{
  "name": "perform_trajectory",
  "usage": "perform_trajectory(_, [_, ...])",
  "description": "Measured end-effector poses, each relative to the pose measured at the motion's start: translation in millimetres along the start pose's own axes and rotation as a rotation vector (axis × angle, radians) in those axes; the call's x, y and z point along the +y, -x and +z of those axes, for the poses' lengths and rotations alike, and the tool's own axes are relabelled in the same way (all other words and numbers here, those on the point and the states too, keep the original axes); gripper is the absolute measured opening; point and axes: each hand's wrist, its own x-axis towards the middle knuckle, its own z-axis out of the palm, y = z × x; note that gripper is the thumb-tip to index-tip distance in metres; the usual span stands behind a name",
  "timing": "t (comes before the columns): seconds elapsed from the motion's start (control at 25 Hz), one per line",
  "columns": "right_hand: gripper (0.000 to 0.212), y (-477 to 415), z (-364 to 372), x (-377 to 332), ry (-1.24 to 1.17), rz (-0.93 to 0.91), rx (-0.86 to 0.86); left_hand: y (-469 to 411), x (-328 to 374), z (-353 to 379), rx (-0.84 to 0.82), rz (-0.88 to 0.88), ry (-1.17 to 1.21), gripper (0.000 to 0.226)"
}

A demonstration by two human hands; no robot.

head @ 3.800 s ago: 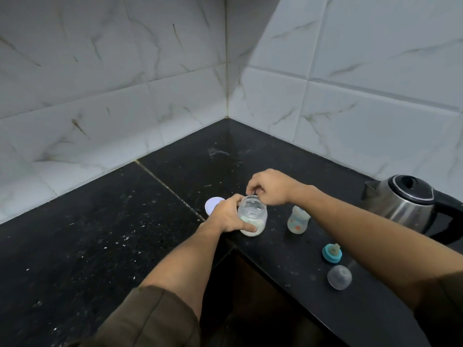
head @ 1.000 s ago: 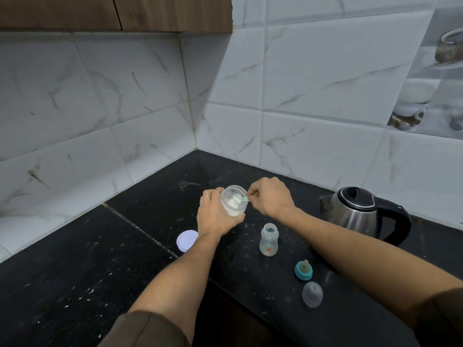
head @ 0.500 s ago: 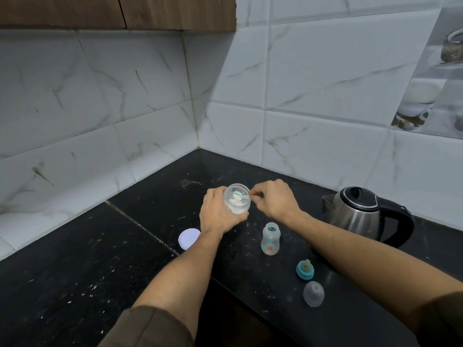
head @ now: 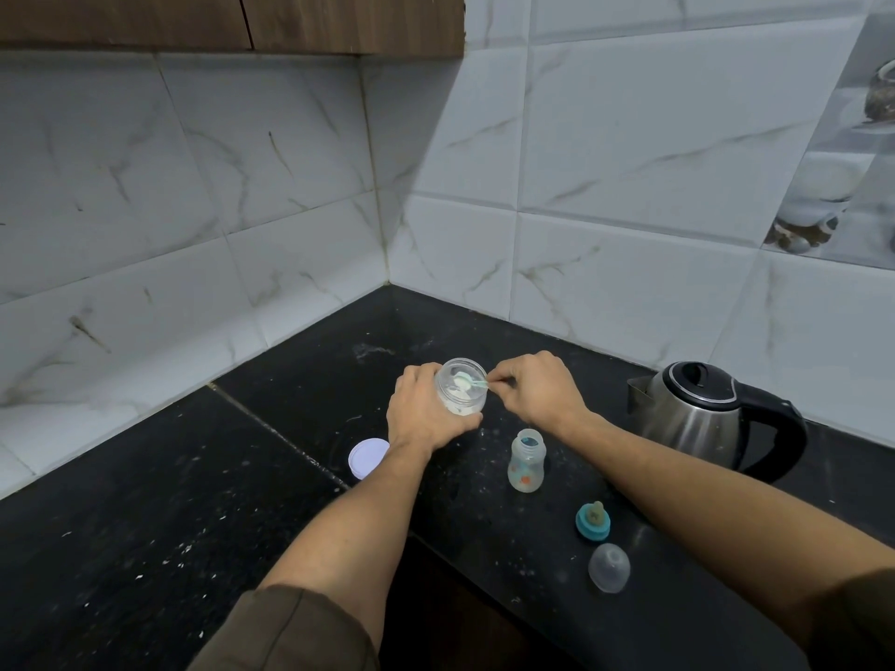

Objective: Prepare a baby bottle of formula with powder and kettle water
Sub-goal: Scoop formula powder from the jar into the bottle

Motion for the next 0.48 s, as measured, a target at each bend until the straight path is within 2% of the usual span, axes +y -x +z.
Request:
perform_trajectory(0.2, [0.012,-3.4,1.4,2.3,-0.053,0.047,0.029,0.4,-3.2,2.8,-0.016,0.005,-0.054,0.090])
perform_trajectory(0.48, [0.013,-0.2,7.0,3.5,0.011,0.008,-0.031,1.4,-4.6,2.0,-0.034,0.000,-0.106,0.089])
